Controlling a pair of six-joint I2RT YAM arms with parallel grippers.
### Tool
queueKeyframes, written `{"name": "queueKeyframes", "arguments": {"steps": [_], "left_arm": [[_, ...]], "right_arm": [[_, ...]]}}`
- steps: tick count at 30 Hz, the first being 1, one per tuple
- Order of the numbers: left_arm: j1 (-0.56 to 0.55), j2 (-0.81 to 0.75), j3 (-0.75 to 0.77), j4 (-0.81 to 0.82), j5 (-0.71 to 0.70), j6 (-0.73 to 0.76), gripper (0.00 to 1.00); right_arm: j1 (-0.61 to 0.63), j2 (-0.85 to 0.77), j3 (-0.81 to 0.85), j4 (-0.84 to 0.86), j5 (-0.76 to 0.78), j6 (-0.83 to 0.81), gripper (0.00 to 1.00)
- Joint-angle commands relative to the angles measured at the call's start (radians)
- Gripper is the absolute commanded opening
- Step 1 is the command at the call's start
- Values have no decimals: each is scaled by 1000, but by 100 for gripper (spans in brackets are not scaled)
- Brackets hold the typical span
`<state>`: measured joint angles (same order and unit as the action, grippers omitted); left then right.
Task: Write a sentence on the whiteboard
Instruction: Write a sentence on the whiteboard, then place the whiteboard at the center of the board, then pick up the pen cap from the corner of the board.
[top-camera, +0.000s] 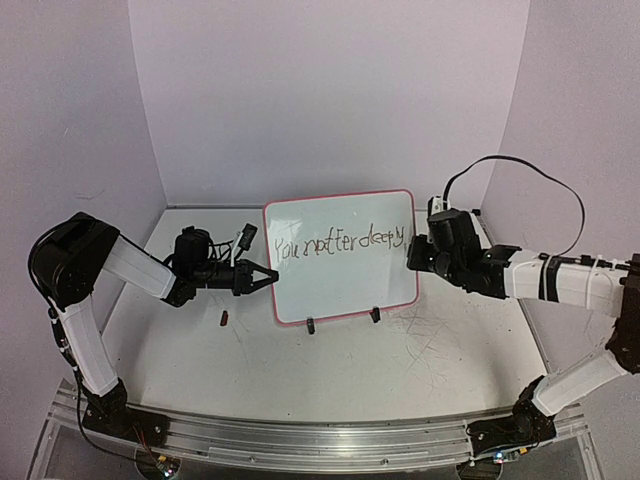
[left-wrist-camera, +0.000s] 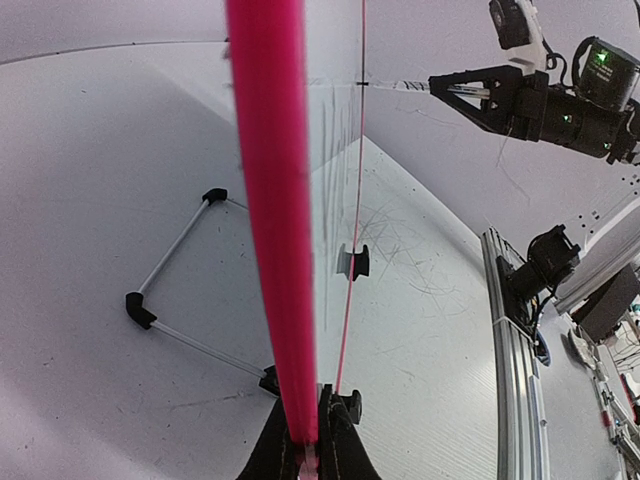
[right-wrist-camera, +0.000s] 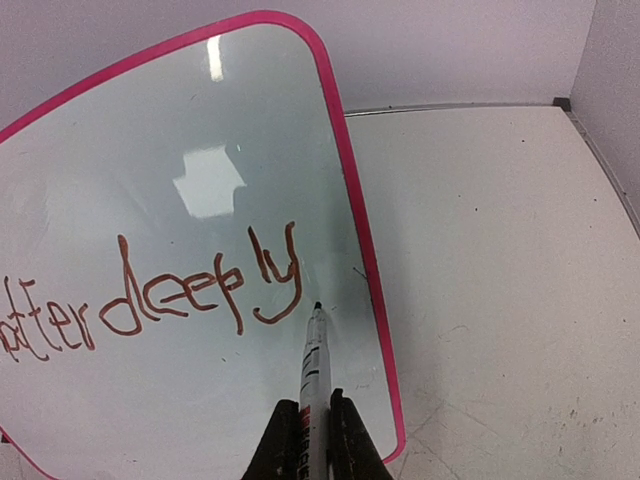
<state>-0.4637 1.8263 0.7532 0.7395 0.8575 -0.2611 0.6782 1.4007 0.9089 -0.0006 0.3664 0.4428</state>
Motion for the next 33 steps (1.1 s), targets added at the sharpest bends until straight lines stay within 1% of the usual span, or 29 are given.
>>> {"name": "queueKeyframes", "arguments": {"steps": [1, 4, 6, 9, 14, 15, 16, 18, 21, 24, 26, 28, 29, 31, 33], "left_arm": [[-10, 0, 23, -59, -96, 54, 1], [-10, -4, 20, -61, -107, 53, 10], [-10, -13, 15, -62, -123, 51, 22], [-10, -51, 1, -63, -158, 52, 36], [-10, -180, -58, -70, -238, 29, 49], [-10, -216, -73, -73, -251, 15, 53], [-10, -247, -99, -83, -271, -3, 62], [-11, -319, -157, -105, -322, -46, 67], [-10, -427, -272, -118, -390, -161, 68], [-9, -534, -331, -251, -468, -277, 67], [-9, -599, -326, -396, -534, -346, 67], [-9, -646, -266, -631, -644, -388, 68], [-9, -648, -217, -762, -709, -393, 68], [-9, -615, -114, -957, -786, -378, 68], [-9, -549, -26, -1056, -815, -351, 65]], "right_arm": [[-5, -124, 4, 4, -40, -22, 0], [-6, -208, -32, 2, -49, -52, 0], [-5, -244, -49, 1, -40, -75, 0], [-5, -276, -59, 1, -36, -106, 0], [-6, -308, -59, 11, -32, -164, 0], [-6, -315, -62, 17, -33, -179, 0], [-6, -320, -63, 25, -36, -189, 0], [-6, -331, -66, 38, -44, -215, 0], [-6, -332, -79, 69, -83, -251, 0], [-6, -322, -94, 87, -123, -280, 0], [-6, -323, -103, 93, -150, -292, 0], [-6, -333, -115, 101, -176, -300, 0], [-5, -340, -123, 107, -186, -300, 0], [-6, -356, -142, 120, -202, -301, 0], [-5, -363, -154, 134, -216, -303, 0]]}}
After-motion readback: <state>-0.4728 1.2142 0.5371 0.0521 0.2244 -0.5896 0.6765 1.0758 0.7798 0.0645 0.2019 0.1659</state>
